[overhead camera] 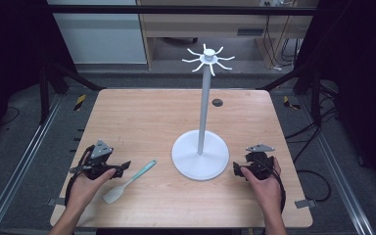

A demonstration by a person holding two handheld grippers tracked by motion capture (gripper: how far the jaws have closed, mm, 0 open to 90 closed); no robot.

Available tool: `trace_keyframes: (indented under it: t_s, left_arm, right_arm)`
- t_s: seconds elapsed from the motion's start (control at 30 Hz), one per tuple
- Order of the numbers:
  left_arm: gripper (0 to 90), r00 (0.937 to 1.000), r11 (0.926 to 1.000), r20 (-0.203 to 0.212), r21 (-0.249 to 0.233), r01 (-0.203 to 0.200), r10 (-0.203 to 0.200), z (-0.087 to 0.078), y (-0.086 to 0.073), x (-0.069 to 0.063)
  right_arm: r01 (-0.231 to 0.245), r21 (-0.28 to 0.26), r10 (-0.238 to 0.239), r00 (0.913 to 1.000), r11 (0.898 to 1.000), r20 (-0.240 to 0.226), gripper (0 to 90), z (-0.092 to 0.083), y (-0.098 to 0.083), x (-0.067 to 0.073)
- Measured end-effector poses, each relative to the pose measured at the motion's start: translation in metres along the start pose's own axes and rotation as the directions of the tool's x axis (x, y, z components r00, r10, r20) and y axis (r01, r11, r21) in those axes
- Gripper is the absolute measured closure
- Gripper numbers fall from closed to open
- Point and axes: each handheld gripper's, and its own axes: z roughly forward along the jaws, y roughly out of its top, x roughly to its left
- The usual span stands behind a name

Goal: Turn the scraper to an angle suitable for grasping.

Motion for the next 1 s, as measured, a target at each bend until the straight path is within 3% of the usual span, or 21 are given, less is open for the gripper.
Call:
trace_keyframes:
  t_s: [0.07,0.2,0.23,0.27,0.37,0.5,0.57,0.6,0.63,0.7,0.8,0.93,1.0]
  left_arm:
    - [16.0,0.9998,0.9998,0.017,0.012,-0.014,0.013,0.004,0.014,-0.001]
    - [15.9,0.9972,0.9932,0.032,0.093,-0.071,0.068,0.020,0.044,-0.002]
    - [16.2,0.9966,0.9937,0.032,0.080,-0.079,0.077,0.023,0.050,-0.002]
    - [20.7,0.9970,0.9963,0.045,0.055,-0.066,0.063,0.029,0.058,-0.001]
    - [20.8,0.9965,0.9963,0.070,0.069,-0.052,0.047,0.036,0.062,0.000]
    - [35.1,0.9963,0.9926,0.054,0.098,-0.072,0.067,0.039,0.058,-0.008]
    - [47.7,0.9971,0.9943,0.052,0.088,-0.060,0.056,0.036,0.054,-0.011]
    - [59.6,0.9971,0.9940,0.052,0.091,-0.061,0.056,0.035,0.051,-0.012]
    - [59.6,0.9969,0.9932,0.051,0.096,-0.065,0.060,0.034,0.049,-0.014]
    - [68.9,0.9969,0.9925,0.058,0.107,-0.059,0.053,0.036,0.042,-0.016]
    - [82.7,0.9943,0.9849,0.074,0.150,-0.087,0.076,0.042,0.037,-0.020]
    - [89.0,0.9912,0.9801,0.113,0.178,-0.088,0.068,0.050,0.033,-0.024]
    - [90.0,0.9885,0.9753,0.122,0.190,-0.112,0.090,0.054,0.032,-0.030]
  right_arm:
    - [-0.007,0.002,0.007,0.9999,1.000,0.010,8.1,0.001,0.000,-0.002]
    - [-0.009,-0.001,0.009,0.9998,1.000,0.020,7.8,0.000,-0.001,-0.002]
    - [-0.003,-0.007,0.003,0.9997,1.000,0.023,7.7,0.000,-0.001,-0.003]
    - [-0.009,-0.012,0.009,0.9995,1.000,0.031,7.7,-0.001,-0.001,-0.003]
    - [-0.015,-0.015,0.016,0.9990,1.000,0.041,7.8,-0.001,-0.002,-0.004]
    - [-0.026,-0.005,0.026,0.9986,1.000,0.045,8.8,0.000,-0.003,-0.005]
    - [-0.026,0.001,0.026,0.9987,1.000,0.044,9.6,0.001,-0.003,-0.005]
    - [-0.016,0.005,0.016,0.9994,1.000,0.031,11.7,0.001,-0.002,-0.003]
    - [-0.016,0.005,0.016,0.9994,1.000,0.031,11.7,0.001,-0.002,-0.003]
    - [-0.011,0.011,0.011,0.9995,1.000,0.029,12.1,0.000,-0.002,-0.002]
    - [-0.008,0.009,0.008,0.9998,1.000,0.021,12.2,0.000,-0.002,-0.001]
    - [-0.012,0.019,0.012,0.9997,1.000,0.019,12.3,0.001,-0.002,-0.002]
    - [-0.013,0.021,0.013,0.9997,1.000,0.020,12.5,0.002,-0.002,-0.003]
